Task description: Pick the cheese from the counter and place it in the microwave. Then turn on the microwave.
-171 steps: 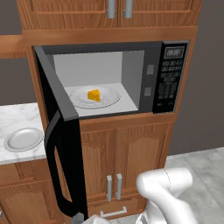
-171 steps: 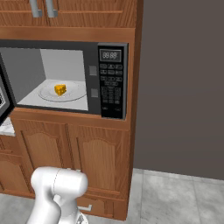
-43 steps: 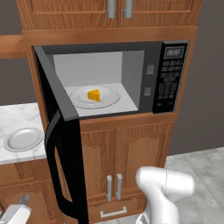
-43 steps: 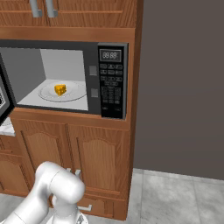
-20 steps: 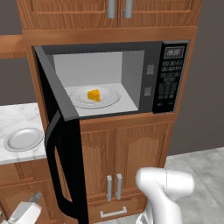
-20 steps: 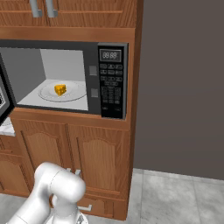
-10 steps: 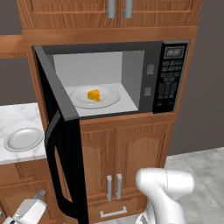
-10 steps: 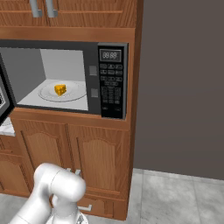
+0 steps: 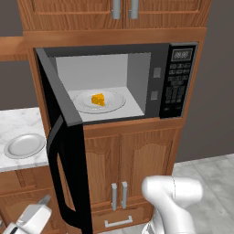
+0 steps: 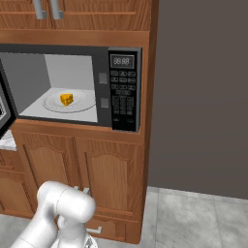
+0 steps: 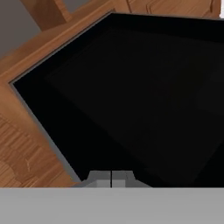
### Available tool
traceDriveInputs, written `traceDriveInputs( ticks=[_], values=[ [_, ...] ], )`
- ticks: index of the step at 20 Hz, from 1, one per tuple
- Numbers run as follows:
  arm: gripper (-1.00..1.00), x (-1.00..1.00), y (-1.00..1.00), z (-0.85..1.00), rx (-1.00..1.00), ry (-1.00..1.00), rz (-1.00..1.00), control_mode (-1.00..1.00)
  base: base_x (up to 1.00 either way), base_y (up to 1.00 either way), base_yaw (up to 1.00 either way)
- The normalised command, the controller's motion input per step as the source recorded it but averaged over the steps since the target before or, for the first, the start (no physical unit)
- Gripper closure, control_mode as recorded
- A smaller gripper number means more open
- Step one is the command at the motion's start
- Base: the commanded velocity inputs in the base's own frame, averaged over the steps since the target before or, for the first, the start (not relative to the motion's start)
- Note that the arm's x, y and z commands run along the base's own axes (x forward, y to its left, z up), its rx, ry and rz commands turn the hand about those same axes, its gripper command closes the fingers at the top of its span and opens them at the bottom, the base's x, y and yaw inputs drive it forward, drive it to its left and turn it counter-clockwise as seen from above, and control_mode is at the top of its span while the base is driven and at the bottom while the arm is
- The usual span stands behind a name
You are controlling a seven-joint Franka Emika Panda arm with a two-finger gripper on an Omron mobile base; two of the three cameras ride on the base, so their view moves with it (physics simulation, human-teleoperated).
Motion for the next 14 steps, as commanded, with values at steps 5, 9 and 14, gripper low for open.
traceDriveInputs(
  ticks=[5,9,14],
  values=[
    [1.00,-0.10,-0.15,0.18,0.00,0.00,-0.03,-1.00,0.00,0.00,0.00],
    [1.00,-0.07,-0.16,0.17,0.00,0.00,-0.03,-1.00,0.00,0.00,0.00],
    [1.00,-0.06,-0.18,0.13,0.00,0.00,-0.03,-1.00,0.00,0.00,0.00]
  ],
)
